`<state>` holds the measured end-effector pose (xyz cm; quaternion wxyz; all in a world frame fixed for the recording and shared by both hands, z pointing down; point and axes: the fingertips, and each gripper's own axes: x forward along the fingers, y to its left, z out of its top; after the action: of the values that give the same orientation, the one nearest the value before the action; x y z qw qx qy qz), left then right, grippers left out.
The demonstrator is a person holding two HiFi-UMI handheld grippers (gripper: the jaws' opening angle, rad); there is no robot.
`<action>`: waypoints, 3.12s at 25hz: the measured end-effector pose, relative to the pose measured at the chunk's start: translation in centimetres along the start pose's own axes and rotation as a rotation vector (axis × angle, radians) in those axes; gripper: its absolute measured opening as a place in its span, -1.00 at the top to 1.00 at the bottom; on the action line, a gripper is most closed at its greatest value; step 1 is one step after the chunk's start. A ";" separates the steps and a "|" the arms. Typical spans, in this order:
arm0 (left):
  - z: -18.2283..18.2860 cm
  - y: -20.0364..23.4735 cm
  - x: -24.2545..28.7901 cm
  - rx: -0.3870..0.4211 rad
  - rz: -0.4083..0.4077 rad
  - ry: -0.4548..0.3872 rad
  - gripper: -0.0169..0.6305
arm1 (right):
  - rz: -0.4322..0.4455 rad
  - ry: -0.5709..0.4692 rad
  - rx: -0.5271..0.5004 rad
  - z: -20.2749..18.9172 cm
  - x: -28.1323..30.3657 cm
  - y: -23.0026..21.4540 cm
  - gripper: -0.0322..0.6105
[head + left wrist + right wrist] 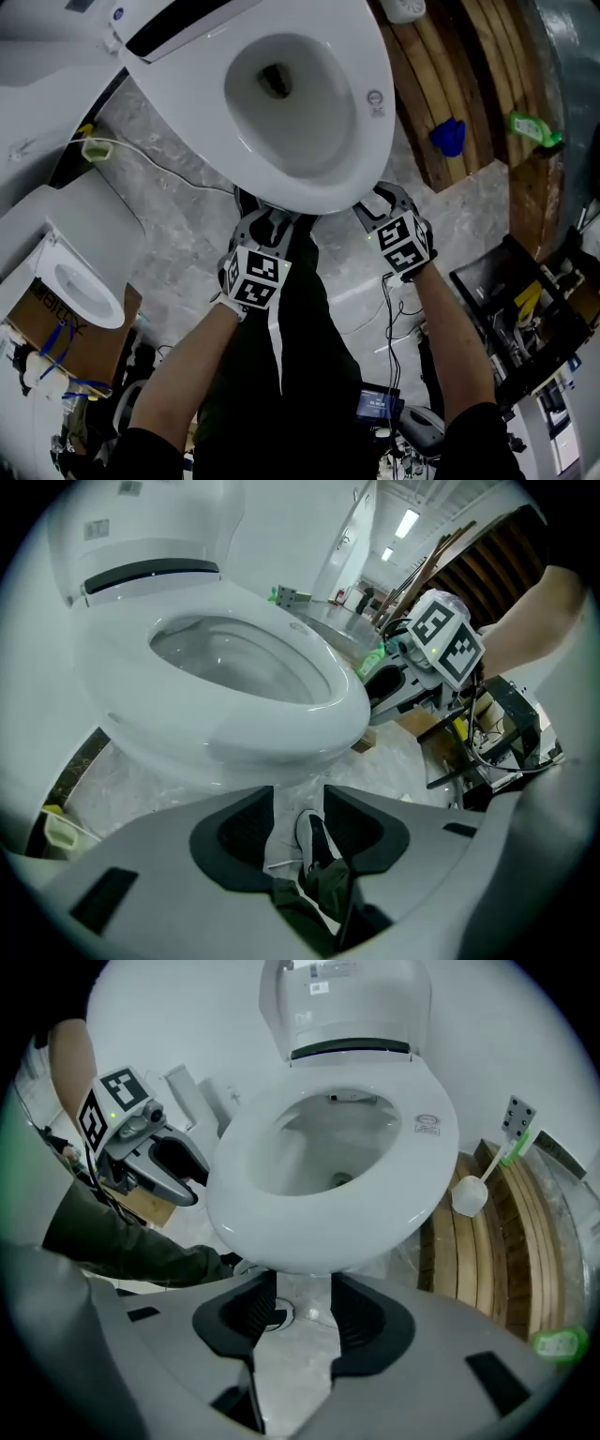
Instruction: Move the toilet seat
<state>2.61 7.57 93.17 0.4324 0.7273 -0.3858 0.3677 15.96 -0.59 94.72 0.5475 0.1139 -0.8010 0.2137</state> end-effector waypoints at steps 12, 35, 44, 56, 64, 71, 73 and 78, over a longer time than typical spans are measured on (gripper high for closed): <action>1.8 -0.6 -0.2 0.003 -0.034 -0.048 0.41 | 0.024 -0.039 0.002 0.8 -3.2 0.8 0.27; 6.4 -3.9 -9.8 -0.072 0.095 -0.207 0.42 | 0.078 -0.147 -0.016 5.5 -15.3 3.6 0.30; 10.0 -4.3 -14.9 -0.203 0.113 -0.235 0.42 | 0.086 -0.194 -0.036 8.7 -21.1 3.8 0.39; 12.9 -4.6 -21.2 -0.243 0.131 -0.260 0.42 | 0.048 -0.224 0.005 13.2 -26.9 4.5 0.39; 15.2 -4.5 -25.0 -0.261 0.212 -0.312 0.41 | 0.048 -0.285 0.020 16.6 -29.8 4.4 0.40; 17.3 -3.9 -28.0 -0.299 0.275 -0.376 0.42 | 0.059 -0.350 0.063 19.8 -32.4 4.3 0.40; 18.0 -3.7 -28.9 -0.310 0.292 -0.393 0.41 | 0.053 -0.350 0.058 20.8 -33.2 4.3 0.41; 19.8 -3.1 -31.2 -0.298 0.328 -0.433 0.42 | 0.022 -0.329 0.031 23.6 -34.7 4.2 0.42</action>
<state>-4.13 -1.87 57.93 0.3769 0.6452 -0.6311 0.2082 7.64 -9.72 54.40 0.4046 0.1470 -0.8777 0.2106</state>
